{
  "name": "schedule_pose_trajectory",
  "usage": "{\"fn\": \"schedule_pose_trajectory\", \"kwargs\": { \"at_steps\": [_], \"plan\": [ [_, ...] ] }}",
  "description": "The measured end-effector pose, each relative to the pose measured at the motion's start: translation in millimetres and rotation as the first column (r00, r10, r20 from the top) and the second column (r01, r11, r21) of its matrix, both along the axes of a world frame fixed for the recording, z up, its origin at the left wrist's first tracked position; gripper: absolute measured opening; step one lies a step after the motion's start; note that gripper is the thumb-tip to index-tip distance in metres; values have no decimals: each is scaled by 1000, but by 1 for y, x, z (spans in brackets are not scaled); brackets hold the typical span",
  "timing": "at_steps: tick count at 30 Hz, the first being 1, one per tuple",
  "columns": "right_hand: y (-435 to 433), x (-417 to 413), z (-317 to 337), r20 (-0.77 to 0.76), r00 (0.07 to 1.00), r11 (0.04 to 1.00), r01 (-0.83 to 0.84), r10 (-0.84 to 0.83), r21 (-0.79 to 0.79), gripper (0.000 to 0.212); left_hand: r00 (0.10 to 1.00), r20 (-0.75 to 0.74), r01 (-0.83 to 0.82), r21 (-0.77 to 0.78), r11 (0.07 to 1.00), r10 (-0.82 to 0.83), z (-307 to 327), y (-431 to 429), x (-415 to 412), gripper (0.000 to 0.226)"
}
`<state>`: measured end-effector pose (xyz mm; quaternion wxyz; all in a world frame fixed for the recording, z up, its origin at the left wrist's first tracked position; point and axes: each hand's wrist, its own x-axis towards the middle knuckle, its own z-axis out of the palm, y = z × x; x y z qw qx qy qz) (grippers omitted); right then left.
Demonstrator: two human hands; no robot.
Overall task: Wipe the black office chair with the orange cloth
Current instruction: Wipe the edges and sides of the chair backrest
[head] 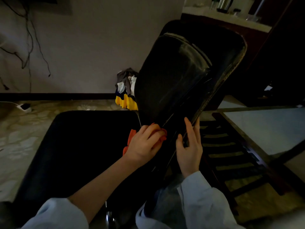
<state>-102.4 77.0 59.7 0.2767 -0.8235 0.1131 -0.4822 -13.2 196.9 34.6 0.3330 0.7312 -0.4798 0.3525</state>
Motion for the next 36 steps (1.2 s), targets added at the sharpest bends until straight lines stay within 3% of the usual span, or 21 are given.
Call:
{"fn": "schedule_pose_trajectory", "kwargs": {
  "at_steps": [6,10,14,18,23,28,32,36],
  "plan": [
    [15,-12,-3,41,999,995,-18,22,-95,63,987,-148,22,-269,963,-64,32,2,-14,28],
    [17,-21,-11,-5,1000,973,16,-17,-232,54,999,-52,-21,-223,975,10,39,-2,-13,29],
    [15,-21,-21,-10,968,812,204,-250,-547,50,996,-14,-93,-128,987,92,15,9,-18,28],
    [15,-22,-22,-49,937,652,202,-346,-731,51,990,-31,-142,-105,984,140,-14,21,-19,24],
    [8,-22,-24,-170,897,598,122,-408,-793,57,980,-171,-119,-74,990,105,-37,36,-20,23],
    [3,-25,-25,-158,913,543,80,-377,-836,57,950,-313,-89,-322,942,-17,-5,30,-22,25],
    [6,-26,-27,-161,930,530,41,-330,-847,55,968,-252,-94,-300,949,16,-7,24,-17,25],
    [11,-23,-32,-151,937,529,41,-316,-848,54,990,-117,-98,-183,978,77,-43,35,-17,25]
  ]
}}
